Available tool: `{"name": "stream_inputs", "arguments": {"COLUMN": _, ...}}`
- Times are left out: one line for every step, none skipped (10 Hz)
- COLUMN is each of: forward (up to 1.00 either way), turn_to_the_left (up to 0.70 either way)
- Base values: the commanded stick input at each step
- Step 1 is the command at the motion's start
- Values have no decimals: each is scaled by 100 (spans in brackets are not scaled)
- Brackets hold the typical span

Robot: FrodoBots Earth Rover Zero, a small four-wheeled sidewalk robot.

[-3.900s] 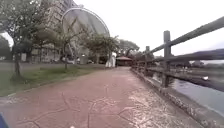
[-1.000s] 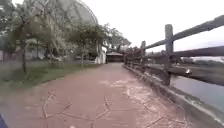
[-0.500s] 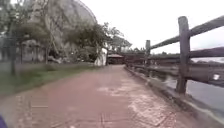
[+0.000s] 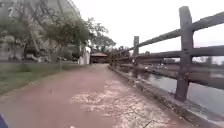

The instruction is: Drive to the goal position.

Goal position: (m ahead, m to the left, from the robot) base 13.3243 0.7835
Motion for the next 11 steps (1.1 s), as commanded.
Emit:
{"name": "stream_inputs", "arguments": {"forward": 100, "turn_to_the_left": 26}}
{"name": "stream_inputs", "arguments": {"forward": 100, "turn_to_the_left": 40}}
{"name": "stream_inputs", "arguments": {"forward": 100, "turn_to_the_left": 40}}
{"name": "stream_inputs", "arguments": {"forward": 100, "turn_to_the_left": 40}}
{"name": "stream_inputs", "arguments": {"forward": 100, "turn_to_the_left": 40}}
{"name": "stream_inputs", "arguments": {"forward": 100, "turn_to_the_left": 6}}
{"name": "stream_inputs", "arguments": {"forward": 100, "turn_to_the_left": 0}}
{"name": "stream_inputs", "arguments": {"forward": 100, "turn_to_the_left": 8}}
{"name": "stream_inputs", "arguments": {"forward": 100, "turn_to_the_left": 15}}
{"name": "stream_inputs", "arguments": {"forward": 100, "turn_to_the_left": 2}}
{"name": "stream_inputs", "arguments": {"forward": 100, "turn_to_the_left": 9}}
